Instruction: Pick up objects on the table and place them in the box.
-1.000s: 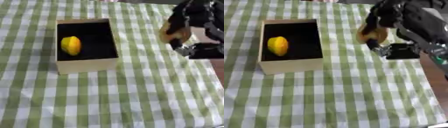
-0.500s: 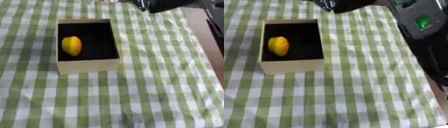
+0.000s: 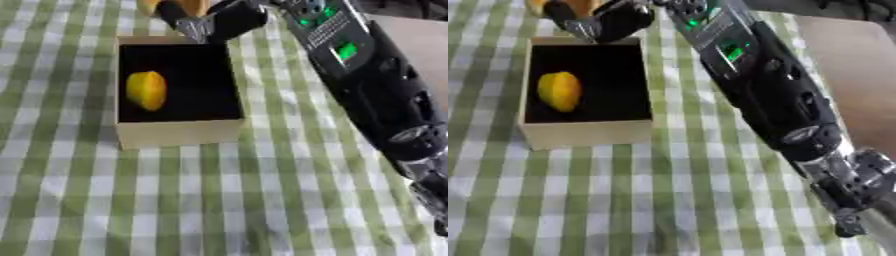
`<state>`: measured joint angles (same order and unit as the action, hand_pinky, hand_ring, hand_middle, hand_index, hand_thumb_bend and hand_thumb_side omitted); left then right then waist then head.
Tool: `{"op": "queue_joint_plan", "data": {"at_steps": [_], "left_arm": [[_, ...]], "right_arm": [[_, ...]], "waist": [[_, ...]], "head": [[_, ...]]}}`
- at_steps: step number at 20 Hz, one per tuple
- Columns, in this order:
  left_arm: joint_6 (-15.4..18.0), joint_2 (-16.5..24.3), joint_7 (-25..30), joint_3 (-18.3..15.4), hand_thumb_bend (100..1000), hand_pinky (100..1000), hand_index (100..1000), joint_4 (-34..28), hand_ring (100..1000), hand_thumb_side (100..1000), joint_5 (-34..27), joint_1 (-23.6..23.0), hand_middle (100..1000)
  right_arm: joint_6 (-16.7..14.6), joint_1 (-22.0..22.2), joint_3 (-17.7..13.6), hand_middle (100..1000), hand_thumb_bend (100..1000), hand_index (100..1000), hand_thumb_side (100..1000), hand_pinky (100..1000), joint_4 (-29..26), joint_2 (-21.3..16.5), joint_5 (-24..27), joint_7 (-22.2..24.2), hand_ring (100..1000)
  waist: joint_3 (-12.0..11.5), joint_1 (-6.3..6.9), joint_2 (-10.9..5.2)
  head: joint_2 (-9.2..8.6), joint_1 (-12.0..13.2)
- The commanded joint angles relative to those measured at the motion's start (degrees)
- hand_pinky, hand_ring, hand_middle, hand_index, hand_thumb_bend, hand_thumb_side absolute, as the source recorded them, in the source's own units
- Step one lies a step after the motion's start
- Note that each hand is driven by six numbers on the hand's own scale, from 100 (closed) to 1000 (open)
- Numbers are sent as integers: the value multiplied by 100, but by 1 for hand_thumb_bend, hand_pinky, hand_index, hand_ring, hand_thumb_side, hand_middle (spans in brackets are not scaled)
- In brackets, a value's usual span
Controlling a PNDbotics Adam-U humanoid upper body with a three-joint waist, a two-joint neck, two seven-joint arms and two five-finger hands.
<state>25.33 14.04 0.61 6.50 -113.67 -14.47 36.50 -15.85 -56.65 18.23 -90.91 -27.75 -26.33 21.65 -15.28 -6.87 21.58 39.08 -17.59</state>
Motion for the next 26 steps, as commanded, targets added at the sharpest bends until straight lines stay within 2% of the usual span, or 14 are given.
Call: {"op": "queue_joint_plan", "data": {"at_steps": [1, 7, 10, 12, 13, 18, 23, 26], "left_arm": [[-11, 2, 44, 1, 176, 744, 813, -92, 749, 527, -50, 97, 700], [-69, -19, 40, -10, 169, 744, 813, -92, 749, 538, -47, 54, 701], [-114, -31, 40, -9, 161, 744, 812, -92, 748, 550, -39, 23, 701], [-142, -38, 41, -11, 159, 744, 812, -92, 748, 552, -33, 3, 701], [-151, -41, 41, -12, 158, 744, 812, -92, 748, 553, -31, -3, 701], [-204, -57, 58, -10, 152, 744, 812, -92, 748, 561, -18, -45, 702], [-237, -61, 46, -23, 150, 744, 812, -92, 748, 565, -8, -89, 702], [-241, -50, -1, -54, 151, 744, 812, -92, 749, 566, 13, -124, 703]], "right_arm": [[-133, -30, 75, 532, 100, 638, 100, 747, 371, 202, -430, -63, 649], [-296, 116, 181, 546, 100, 653, 103, 749, 619, 456, -906, -243, 663], [-354, 151, 214, 625, 100, 729, 186, 771, 597, 478, -1091, -202, 737], [-457, 176, 211, 663, 109, 778, 161, 784, 541, 471, -1246, -106, 764], [-516, 189, 199, 710, 163, 831, 119, 809, 509, 469, -1327, -63, 801], [-774, 263, 104, 749, 159, 870, 100, 836, 391, 449, -1612, 78, 836], [-681, 313, -72, 738, 135, 859, 100, 832, 77, 353, -1389, -100, 825], [-380, 341, -325, 735, 128, 859, 100, 834, -531, 111, -735, -412, 820]], "waist": [[-13, 37, -93], [21, 34, -74], [42, 41, -69], [56, 46, -67], [65, 48, -68], [111, 57, -77], [168, 77, -93], [223, 92, -116]], "head": [[-94, -25], [-91, 61], [-82, 82], [-78, 97], [-73, 104], [-49, 138], [-28, 185], [-7, 257]]}}
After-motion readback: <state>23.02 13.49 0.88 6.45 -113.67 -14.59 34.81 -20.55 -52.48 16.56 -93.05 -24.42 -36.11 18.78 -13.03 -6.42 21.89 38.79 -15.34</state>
